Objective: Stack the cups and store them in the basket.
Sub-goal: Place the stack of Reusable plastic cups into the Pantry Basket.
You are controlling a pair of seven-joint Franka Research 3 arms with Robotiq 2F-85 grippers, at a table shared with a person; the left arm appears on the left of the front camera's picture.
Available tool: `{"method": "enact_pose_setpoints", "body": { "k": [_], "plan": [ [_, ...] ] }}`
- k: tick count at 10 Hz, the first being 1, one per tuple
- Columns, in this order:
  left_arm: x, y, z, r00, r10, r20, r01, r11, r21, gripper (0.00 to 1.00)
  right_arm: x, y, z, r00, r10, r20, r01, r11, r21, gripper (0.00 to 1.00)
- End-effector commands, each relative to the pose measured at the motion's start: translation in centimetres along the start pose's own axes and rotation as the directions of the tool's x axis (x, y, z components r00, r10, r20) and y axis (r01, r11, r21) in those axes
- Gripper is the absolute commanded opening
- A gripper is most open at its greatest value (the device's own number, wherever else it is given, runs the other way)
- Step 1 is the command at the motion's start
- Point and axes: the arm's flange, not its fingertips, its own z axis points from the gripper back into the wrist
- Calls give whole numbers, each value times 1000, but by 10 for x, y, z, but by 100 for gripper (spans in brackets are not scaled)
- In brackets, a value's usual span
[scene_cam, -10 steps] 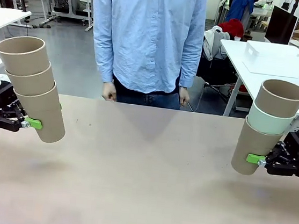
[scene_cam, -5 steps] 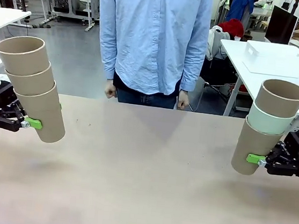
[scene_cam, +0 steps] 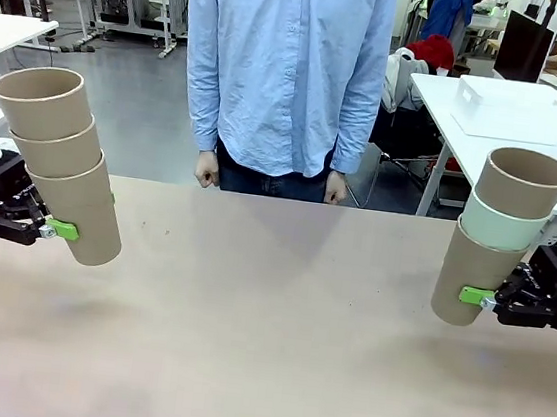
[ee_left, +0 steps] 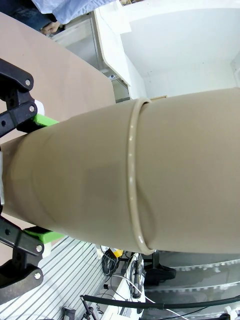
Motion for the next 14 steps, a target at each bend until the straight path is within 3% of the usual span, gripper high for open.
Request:
{"method": "enact_pose_setpoints", "body": {
  "k": [1, 14],
  "plan": [
    [3, 0, -1, 1000, -15, 6, 15, 1000, -5, 85, 4, -1, 0, 1000, 11, 9, -11, 1000, -9, 84],
    [3, 0, -1, 1000, -15, 6, 15, 1000, -5, 85, 4, -1, 0, 1000, 11, 9, -11, 1000, -9, 84]
  ]
}}
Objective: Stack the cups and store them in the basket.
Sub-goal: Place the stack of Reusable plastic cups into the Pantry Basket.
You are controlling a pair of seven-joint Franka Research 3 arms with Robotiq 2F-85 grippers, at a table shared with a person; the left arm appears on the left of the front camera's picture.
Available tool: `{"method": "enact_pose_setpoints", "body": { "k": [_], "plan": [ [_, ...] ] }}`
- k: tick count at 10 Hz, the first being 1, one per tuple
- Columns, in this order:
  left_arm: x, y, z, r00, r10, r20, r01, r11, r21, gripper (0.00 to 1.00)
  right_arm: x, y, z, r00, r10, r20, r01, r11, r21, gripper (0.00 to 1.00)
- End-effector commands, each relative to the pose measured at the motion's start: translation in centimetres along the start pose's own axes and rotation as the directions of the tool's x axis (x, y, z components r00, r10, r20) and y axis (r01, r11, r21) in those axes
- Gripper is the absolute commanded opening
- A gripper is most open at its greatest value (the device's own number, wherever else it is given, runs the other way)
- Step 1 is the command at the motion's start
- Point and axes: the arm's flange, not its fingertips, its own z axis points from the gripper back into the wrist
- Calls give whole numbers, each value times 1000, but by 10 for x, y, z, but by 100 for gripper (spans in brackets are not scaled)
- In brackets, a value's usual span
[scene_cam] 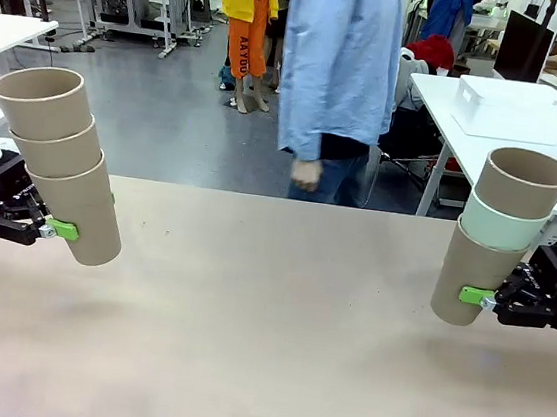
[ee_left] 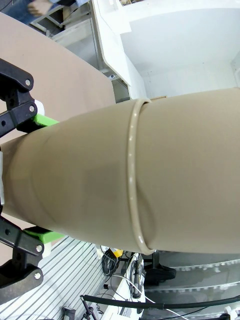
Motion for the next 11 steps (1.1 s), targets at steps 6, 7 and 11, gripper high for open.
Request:
{"method": "enact_pose_setpoints", "body": {
  "k": [6, 7, 11],
  "plan": [
    [3, 0, -1, 1000, -15, 6, 15, 1000, -5, 85, 4, -1, 0, 1000, 11, 9, -11, 1000, -9, 84],
    [3, 0, -1, 1000, -15, 6, 15, 1000, -5, 85, 4, -1, 0, 1000, 11, 9, -11, 1000, -9, 84],
    [3, 0, -1, 1000, -15, 6, 15, 1000, -5, 85, 4, -1, 0, 1000, 11, 9, -11, 1000, -9, 84]
  ]
}}
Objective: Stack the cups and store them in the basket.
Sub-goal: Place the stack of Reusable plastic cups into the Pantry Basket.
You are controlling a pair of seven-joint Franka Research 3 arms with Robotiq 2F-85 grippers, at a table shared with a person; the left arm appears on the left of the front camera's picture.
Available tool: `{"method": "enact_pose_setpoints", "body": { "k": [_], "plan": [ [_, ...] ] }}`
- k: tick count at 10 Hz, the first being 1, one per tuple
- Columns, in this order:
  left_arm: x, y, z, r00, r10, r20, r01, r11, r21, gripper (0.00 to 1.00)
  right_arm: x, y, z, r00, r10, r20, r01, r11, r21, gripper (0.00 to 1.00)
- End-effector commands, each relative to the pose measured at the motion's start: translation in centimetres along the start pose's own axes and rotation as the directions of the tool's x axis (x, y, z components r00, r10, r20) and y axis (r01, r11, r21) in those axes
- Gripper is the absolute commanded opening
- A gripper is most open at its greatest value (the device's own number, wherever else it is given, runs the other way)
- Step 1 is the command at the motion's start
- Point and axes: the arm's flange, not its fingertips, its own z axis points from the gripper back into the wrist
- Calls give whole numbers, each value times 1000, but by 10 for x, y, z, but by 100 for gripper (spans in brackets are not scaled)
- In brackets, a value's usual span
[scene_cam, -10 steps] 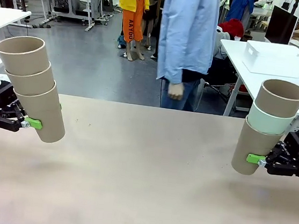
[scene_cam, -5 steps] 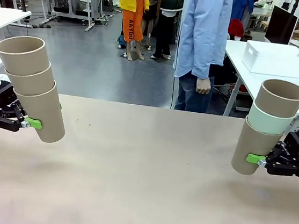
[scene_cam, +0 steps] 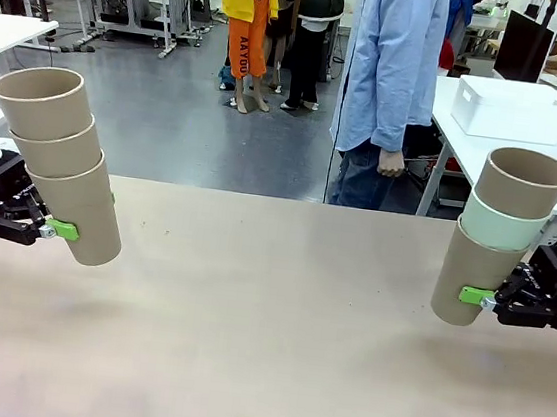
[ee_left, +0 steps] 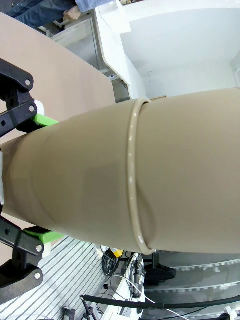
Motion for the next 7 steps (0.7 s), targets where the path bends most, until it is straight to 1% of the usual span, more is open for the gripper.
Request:
{"method": "enact_pose_setpoints", "body": {
  "k": [1, 7],
  "plan": [
    [3, 0, -1, 1000, -15, 6, 15, 1000, -5, 85, 4, -1, 0, 1000, 11, 9, -11, 1000, -9, 84],
    [3, 0, -1, 1000, -15, 6, 15, 1000, -5, 85, 4, -1, 0, 1000, 11, 9, -11, 1000, -9, 84]
  ]
}}
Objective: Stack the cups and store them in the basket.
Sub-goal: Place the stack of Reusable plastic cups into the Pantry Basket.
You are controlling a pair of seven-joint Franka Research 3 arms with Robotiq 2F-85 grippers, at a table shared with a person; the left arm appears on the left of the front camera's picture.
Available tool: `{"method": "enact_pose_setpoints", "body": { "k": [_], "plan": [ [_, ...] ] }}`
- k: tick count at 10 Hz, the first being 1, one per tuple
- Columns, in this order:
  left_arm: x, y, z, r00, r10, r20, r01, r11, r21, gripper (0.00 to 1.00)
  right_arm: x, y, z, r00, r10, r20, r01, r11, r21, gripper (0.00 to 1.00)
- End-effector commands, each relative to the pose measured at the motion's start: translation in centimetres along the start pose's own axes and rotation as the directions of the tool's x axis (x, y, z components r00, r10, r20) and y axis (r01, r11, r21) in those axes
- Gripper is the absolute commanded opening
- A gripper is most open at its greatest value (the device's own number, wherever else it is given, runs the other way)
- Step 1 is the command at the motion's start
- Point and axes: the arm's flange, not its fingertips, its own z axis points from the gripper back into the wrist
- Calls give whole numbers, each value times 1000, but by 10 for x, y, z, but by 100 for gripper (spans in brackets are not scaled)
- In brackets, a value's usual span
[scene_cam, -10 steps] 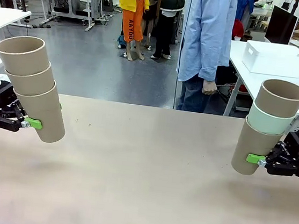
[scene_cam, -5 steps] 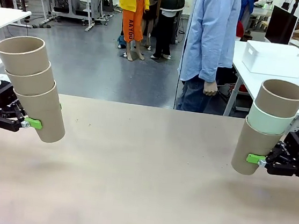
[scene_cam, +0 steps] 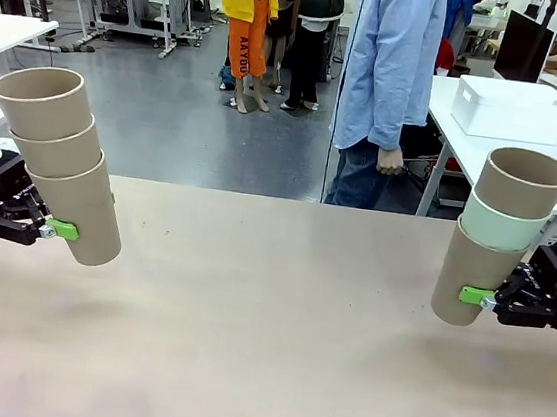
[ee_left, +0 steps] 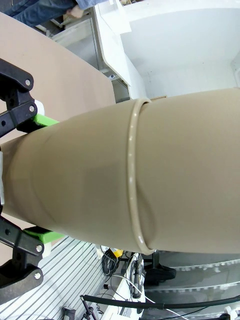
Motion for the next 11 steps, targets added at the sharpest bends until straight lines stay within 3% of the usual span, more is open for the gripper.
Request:
{"method": "enact_pose_setpoints", "body": {
  "k": [1, 11],
  "plan": [
    [3, 0, -1, 1000, -15, 6, 15, 1000, -5, 85, 4, -1, 0, 1000, 11, 9, -11, 1000, -9, 84],
    [3, 0, -1, 1000, -15, 6, 15, 1000, -5, 85, 4, -1, 0, 1000, 11, 9, -11, 1000, -9, 84]
  ]
}}
